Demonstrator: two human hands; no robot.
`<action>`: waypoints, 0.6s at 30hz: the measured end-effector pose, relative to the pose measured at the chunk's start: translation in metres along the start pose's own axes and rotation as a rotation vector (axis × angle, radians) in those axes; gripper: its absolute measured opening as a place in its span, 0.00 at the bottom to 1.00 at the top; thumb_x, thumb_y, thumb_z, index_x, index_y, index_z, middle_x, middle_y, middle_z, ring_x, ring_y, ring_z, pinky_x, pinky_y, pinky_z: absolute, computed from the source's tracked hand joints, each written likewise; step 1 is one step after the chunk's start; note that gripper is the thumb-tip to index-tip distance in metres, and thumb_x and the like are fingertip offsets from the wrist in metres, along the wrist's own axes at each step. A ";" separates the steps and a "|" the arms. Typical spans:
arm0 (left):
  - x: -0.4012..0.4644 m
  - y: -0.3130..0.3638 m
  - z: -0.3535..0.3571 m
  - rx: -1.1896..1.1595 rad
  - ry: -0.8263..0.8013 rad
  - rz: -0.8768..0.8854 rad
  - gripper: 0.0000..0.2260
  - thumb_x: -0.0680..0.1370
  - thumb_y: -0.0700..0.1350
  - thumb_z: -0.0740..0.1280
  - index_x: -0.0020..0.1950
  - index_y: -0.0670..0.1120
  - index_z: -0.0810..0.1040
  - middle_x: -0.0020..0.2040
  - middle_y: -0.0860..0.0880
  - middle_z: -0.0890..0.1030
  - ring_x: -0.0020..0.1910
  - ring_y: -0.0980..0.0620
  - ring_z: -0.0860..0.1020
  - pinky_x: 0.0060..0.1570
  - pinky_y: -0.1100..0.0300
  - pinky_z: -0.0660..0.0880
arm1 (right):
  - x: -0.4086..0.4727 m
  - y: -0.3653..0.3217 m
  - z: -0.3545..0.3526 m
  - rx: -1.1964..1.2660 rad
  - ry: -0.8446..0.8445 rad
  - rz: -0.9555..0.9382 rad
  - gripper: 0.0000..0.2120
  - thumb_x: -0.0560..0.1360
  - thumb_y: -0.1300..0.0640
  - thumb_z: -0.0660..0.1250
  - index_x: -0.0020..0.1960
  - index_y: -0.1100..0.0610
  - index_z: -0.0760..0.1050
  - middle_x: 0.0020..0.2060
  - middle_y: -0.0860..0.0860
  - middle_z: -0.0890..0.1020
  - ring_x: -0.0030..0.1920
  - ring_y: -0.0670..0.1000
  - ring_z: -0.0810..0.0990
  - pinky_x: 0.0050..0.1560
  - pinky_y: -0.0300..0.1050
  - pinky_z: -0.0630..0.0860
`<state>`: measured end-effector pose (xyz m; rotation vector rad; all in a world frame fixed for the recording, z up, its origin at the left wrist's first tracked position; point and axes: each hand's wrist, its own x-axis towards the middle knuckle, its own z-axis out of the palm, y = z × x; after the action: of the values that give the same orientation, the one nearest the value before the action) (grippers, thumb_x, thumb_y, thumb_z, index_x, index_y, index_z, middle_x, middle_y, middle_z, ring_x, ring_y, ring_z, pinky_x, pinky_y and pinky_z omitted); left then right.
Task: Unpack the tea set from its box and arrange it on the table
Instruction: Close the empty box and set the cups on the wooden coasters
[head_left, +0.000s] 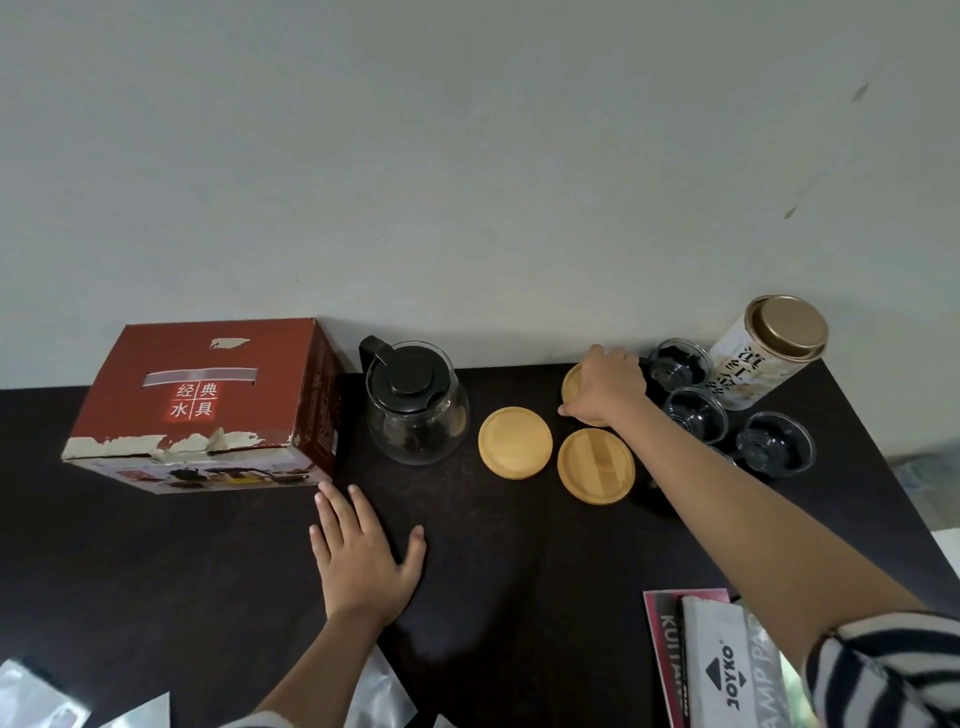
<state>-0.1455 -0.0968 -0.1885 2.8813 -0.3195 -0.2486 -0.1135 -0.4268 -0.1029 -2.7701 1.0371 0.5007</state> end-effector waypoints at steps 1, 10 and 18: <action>0.000 0.000 0.000 -0.002 0.001 0.000 0.44 0.71 0.68 0.48 0.76 0.36 0.53 0.77 0.36 0.44 0.76 0.40 0.43 0.72 0.41 0.50 | 0.000 0.000 -0.001 0.016 -0.006 0.002 0.45 0.64 0.42 0.78 0.70 0.60 0.61 0.66 0.62 0.68 0.68 0.61 0.66 0.60 0.54 0.72; 0.000 0.000 0.000 -0.003 -0.004 0.004 0.44 0.71 0.68 0.48 0.76 0.36 0.52 0.77 0.36 0.44 0.76 0.40 0.43 0.72 0.42 0.49 | 0.002 0.002 0.001 0.031 0.011 0.005 0.46 0.63 0.38 0.77 0.70 0.60 0.62 0.66 0.61 0.69 0.67 0.60 0.66 0.56 0.53 0.73; 0.001 0.000 0.001 0.006 0.003 0.007 0.44 0.71 0.67 0.49 0.75 0.36 0.55 0.76 0.34 0.47 0.76 0.38 0.46 0.71 0.41 0.52 | -0.020 -0.026 0.018 0.323 0.325 -0.117 0.44 0.58 0.38 0.80 0.62 0.58 0.63 0.59 0.57 0.67 0.59 0.57 0.69 0.50 0.47 0.73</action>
<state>-0.1450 -0.0971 -0.1893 2.8855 -0.3298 -0.2419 -0.1150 -0.3906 -0.1120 -2.6442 0.9093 -0.1299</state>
